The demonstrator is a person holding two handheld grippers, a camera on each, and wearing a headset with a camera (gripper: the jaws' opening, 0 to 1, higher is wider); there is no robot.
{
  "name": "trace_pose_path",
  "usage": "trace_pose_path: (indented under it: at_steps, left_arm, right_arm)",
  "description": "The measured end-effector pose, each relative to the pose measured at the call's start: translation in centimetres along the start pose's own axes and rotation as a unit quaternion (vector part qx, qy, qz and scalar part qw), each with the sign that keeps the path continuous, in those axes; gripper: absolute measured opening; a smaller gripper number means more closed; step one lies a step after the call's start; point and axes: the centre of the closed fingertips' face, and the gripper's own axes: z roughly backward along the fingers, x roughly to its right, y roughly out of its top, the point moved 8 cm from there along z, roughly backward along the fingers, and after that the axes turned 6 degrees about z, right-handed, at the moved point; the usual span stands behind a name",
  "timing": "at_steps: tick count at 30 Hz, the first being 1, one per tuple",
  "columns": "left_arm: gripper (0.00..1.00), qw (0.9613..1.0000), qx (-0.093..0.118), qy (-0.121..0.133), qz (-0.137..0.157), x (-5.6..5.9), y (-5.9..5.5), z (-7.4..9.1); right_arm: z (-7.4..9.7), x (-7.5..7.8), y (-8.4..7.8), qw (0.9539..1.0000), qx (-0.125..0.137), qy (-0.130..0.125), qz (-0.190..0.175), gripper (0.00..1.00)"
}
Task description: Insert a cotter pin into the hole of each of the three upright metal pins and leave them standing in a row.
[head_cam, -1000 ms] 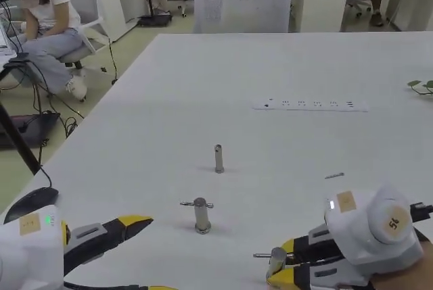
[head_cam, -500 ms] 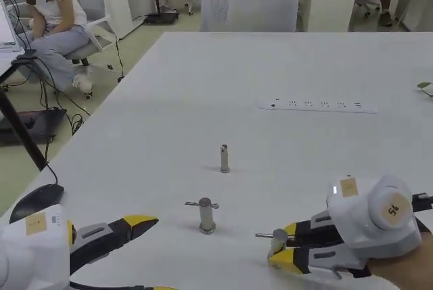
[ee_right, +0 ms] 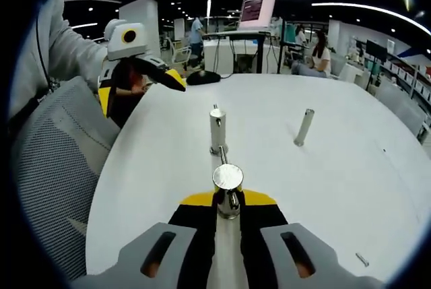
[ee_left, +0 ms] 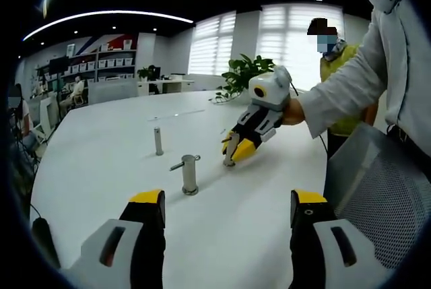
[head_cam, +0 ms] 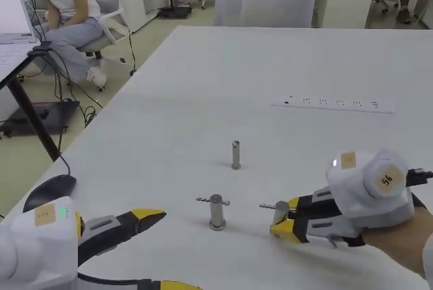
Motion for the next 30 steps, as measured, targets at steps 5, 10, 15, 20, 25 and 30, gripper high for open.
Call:
trace_pose_path:
  at_steps: [5,10,15,20,25,30]
  left_arm:
    - [0.76,1.0000,0.002,-0.001,0.000,0.0,0.0,0.0]
    - [0.76,1.0000,0.002,-0.002,0.000,0.0,0.0,0.1]
    - [0.76,1.0000,0.002,-0.002,0.000,0.0,0.0,0.1]
    - [0.75,1.0000,0.002,-0.002,0.000,0.2,0.0,0.2]
    - [0.75,1.0000,0.001,-0.001,-0.001,0.4,0.0,0.2]
    - [0.74,1.0000,0.002,-0.001,-0.002,0.3,0.1,0.3]
  right_arm:
    - [-0.6,0.3,0.0,1.0000,-0.003,0.003,-0.002,0.12]
    - [-1.0,0.1,0.0,0.9999,-0.008,0.007,0.001,0.12]
    - [-1.3,0.1,-0.1,0.9999,-0.008,0.010,-0.002,0.13]
    - [-1.5,0.0,-0.4,0.9999,-0.008,0.011,-0.006,0.13]
    - [-1.6,0.1,-0.5,0.9996,0.003,0.023,-0.017,0.14]
    - [-1.6,0.1,-0.5,0.9996,0.004,0.020,-0.018,0.15]
